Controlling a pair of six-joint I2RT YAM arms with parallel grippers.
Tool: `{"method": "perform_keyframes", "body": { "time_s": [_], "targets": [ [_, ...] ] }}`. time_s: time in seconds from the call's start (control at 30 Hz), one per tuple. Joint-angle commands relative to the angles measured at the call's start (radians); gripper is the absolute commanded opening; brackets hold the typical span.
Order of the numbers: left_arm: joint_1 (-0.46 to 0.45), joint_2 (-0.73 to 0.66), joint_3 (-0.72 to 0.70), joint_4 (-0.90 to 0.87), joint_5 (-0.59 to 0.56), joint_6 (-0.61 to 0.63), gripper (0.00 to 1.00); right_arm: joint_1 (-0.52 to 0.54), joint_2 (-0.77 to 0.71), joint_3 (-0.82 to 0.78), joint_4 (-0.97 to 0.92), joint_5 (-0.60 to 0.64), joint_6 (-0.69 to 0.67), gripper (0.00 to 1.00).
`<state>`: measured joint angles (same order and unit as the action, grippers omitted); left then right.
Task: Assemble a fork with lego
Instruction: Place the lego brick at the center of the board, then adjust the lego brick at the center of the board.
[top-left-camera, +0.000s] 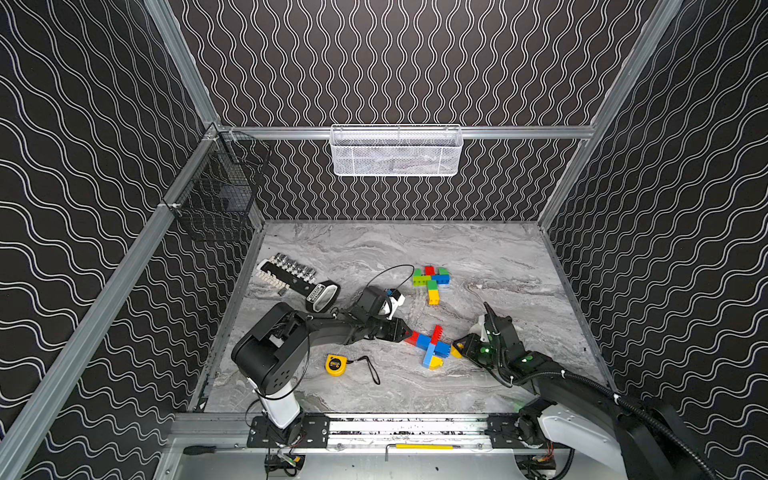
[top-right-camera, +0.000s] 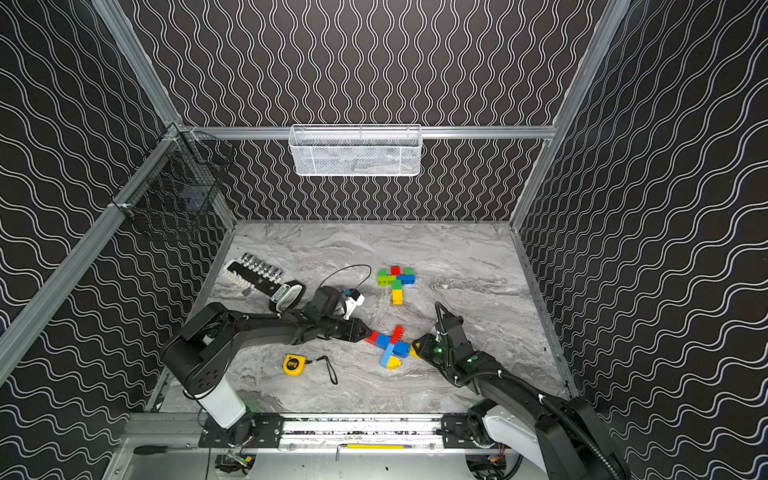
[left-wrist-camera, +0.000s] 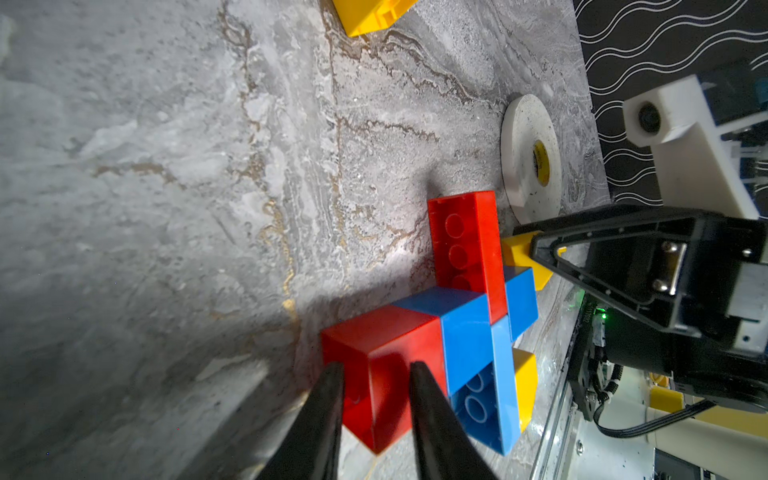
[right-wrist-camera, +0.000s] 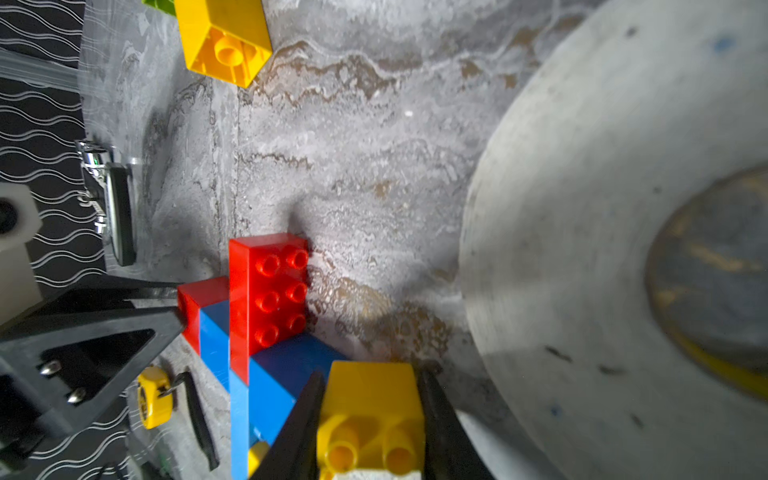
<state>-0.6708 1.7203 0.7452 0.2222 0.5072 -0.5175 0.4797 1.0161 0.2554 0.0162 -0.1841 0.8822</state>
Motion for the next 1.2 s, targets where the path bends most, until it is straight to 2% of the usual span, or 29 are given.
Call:
{"method": "perform_keyframes", "body": {
  "time_s": [0.0,0.13,0.27,0.3,0.4,0.43,0.5,0.67,0.73,0.87,1.17],
  "targets": [
    [-0.001,-0.011,-0.004,-0.024,-0.014,0.018,0.32,0.011,-0.034,0.044,-0.118,0.075,0.034,0.00],
    [-0.001,-0.021,-0.006,-0.030,-0.019,0.017,0.32,0.039,-0.032,0.146,-0.404,0.236,0.027,0.00],
    [-0.001,-0.024,-0.004,-0.024,-0.018,0.014,0.33,0.105,0.048,0.224,-0.566,0.335,0.044,0.00],
    [-0.002,-0.025,-0.004,-0.022,-0.016,0.013,0.33,0.124,0.066,0.239,-0.589,0.353,0.054,0.09],
    [-0.001,-0.023,-0.001,-0.020,-0.014,0.010,0.35,0.156,0.091,0.267,-0.593,0.371,0.068,0.49],
    [-0.001,-0.022,0.000,-0.020,-0.015,0.010,0.35,0.160,0.085,0.272,-0.578,0.370,0.069,0.59],
    [-0.001,-0.026,0.002,-0.020,-0.016,0.011,0.36,0.164,0.057,0.282,-0.562,0.376,0.074,0.69],
    [-0.001,-0.036,0.012,-0.038,-0.018,0.018,0.35,0.198,-0.034,0.295,-0.513,0.420,0.083,0.69],
    [-0.001,-0.036,0.016,-0.038,-0.019,0.017,0.35,0.198,-0.038,0.254,-0.390,0.305,0.076,0.65],
    [-0.001,-0.037,0.022,-0.029,-0.009,0.017,0.35,0.197,0.002,0.156,-0.137,0.101,0.149,0.60],
    [-0.001,-0.017,0.033,-0.012,0.021,0.016,0.32,0.181,0.063,0.122,-0.053,0.080,0.184,0.60]
  ]
}}
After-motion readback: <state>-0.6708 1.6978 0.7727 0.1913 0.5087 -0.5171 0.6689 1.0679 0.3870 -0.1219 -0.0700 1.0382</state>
